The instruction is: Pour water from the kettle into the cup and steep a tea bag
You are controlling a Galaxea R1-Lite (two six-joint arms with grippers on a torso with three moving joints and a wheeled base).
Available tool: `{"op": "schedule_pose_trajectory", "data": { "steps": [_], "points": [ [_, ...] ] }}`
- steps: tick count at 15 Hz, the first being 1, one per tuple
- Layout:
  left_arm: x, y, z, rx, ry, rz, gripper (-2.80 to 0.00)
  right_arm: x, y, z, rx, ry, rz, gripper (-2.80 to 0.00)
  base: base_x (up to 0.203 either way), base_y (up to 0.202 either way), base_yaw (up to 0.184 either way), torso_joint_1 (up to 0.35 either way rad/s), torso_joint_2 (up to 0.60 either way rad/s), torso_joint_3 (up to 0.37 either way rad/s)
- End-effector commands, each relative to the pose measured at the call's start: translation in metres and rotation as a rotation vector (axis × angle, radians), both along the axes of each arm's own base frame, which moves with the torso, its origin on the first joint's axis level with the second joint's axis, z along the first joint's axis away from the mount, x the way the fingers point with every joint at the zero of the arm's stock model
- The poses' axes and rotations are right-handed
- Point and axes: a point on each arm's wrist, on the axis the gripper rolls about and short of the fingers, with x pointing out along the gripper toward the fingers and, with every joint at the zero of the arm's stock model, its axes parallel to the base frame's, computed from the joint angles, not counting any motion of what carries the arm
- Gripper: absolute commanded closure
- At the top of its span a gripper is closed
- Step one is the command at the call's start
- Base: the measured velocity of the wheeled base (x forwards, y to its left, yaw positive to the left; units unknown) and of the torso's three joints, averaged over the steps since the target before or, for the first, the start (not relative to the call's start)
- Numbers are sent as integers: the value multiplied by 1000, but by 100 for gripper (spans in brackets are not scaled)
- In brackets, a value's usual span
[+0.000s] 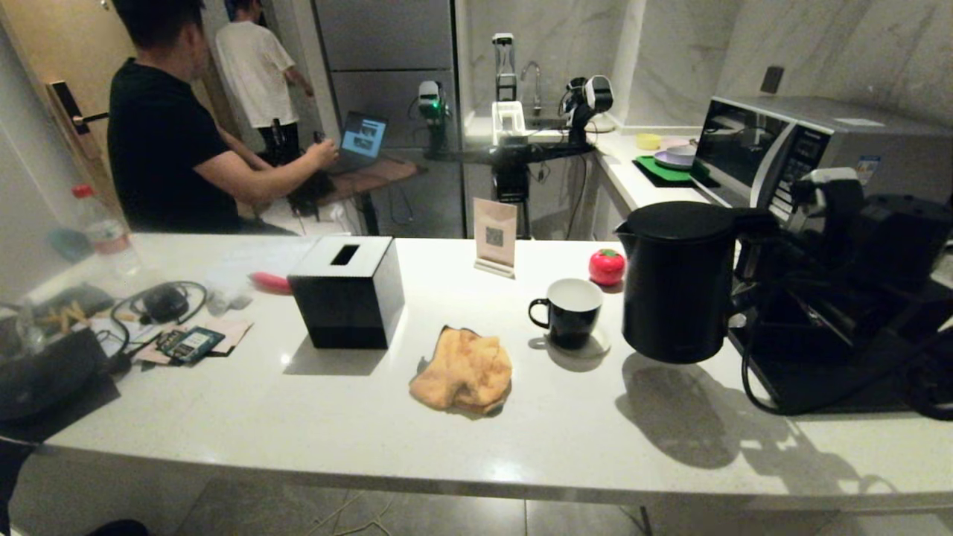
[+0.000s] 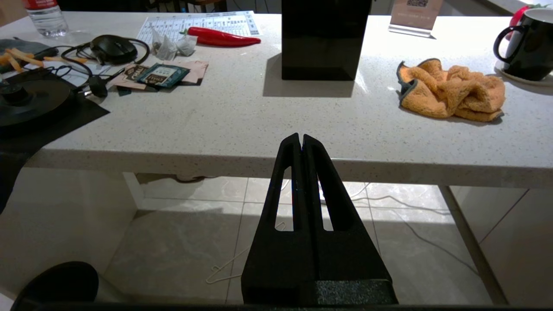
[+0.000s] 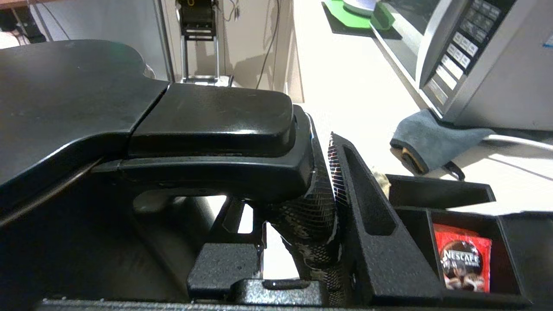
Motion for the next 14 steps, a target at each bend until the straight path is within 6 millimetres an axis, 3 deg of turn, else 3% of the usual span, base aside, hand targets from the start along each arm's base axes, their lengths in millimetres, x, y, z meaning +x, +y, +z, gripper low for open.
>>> {"op": "schedule_pose_trajectory", "data": {
  "steps": [1,14],
  "points": [
    [0,0,0,-1,1,1,0,3,1,-3,-20,15,0,0,0,0,0,0,0,0],
    [0,0,0,-1,1,1,0,24,4,-4,-209,20,-2,0,0,0,0,0,0,0]
  ]
}}
